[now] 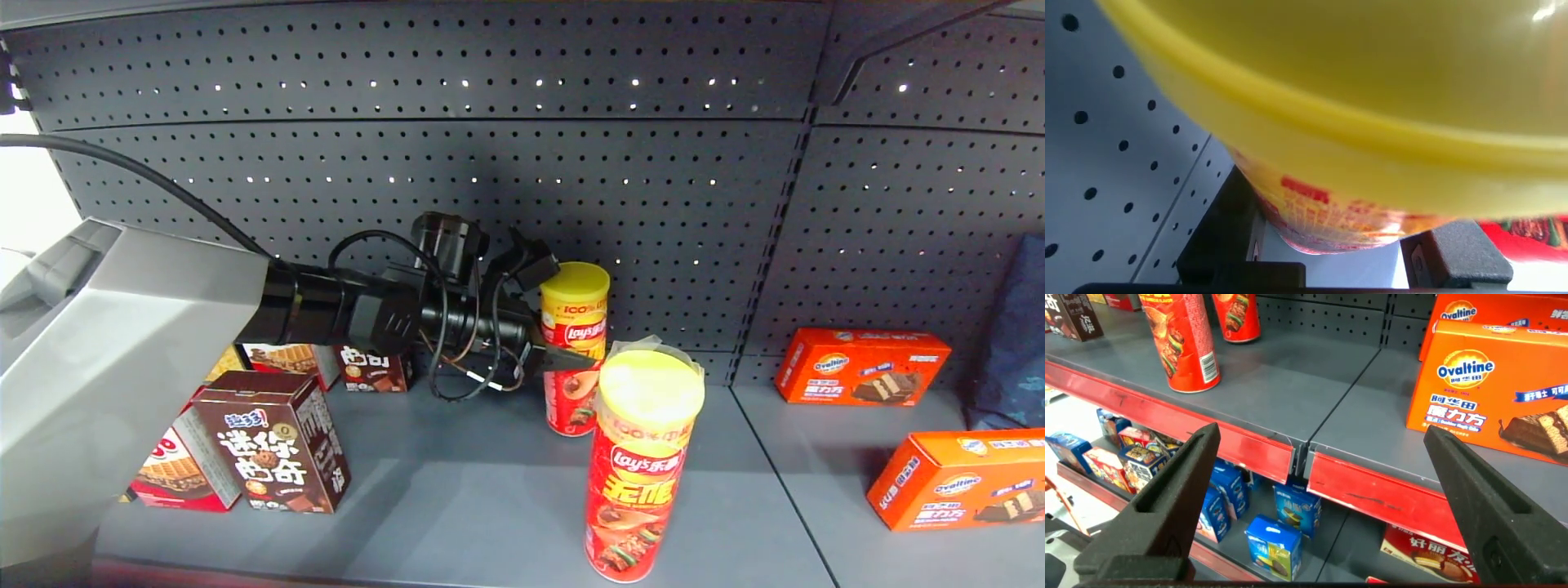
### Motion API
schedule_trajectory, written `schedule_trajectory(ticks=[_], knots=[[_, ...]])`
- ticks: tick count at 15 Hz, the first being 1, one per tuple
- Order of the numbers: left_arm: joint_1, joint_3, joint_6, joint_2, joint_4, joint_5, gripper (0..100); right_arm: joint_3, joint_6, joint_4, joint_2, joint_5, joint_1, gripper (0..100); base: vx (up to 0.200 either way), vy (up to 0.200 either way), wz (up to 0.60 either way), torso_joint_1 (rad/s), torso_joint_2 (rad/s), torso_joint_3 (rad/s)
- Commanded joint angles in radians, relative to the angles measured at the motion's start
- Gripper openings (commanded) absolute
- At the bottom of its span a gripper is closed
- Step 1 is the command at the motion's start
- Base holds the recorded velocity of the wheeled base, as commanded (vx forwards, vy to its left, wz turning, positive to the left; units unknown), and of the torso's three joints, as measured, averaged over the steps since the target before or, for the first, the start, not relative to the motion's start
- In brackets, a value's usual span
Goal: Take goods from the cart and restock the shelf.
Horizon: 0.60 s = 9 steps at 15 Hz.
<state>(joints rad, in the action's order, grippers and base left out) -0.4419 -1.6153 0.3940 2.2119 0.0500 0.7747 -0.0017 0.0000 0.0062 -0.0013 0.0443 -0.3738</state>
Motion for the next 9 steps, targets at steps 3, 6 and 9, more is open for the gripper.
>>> schedule_trajectory(ticks=[3, 6, 9], knots=[[0.0, 0.003, 0.043, 0.005, -0.022, 0.0, 100, 0.0, 0.0, 0.0, 0.001, 0.0, 0.0, 100, 0.0, 0.0, 0.0, 0.0, 0.0, 0.0], [0.006, 0.012, 0.058, 0.006, -0.038, -0.003, 100, 0.0, 0.0, 0.0, 0.001, 0.0, 0.0, 100, 0.0, 0.0, 0.0, 0.0, 0.0, 0.0], [0.025, 0.054, 0.058, -0.035, -0.038, -0.003, 100, 0.0, 0.0, 0.0, 0.001, 0.0, 0.0, 100, 0.0, 0.0, 0.0, 0.0, 0.0, 0.0]])
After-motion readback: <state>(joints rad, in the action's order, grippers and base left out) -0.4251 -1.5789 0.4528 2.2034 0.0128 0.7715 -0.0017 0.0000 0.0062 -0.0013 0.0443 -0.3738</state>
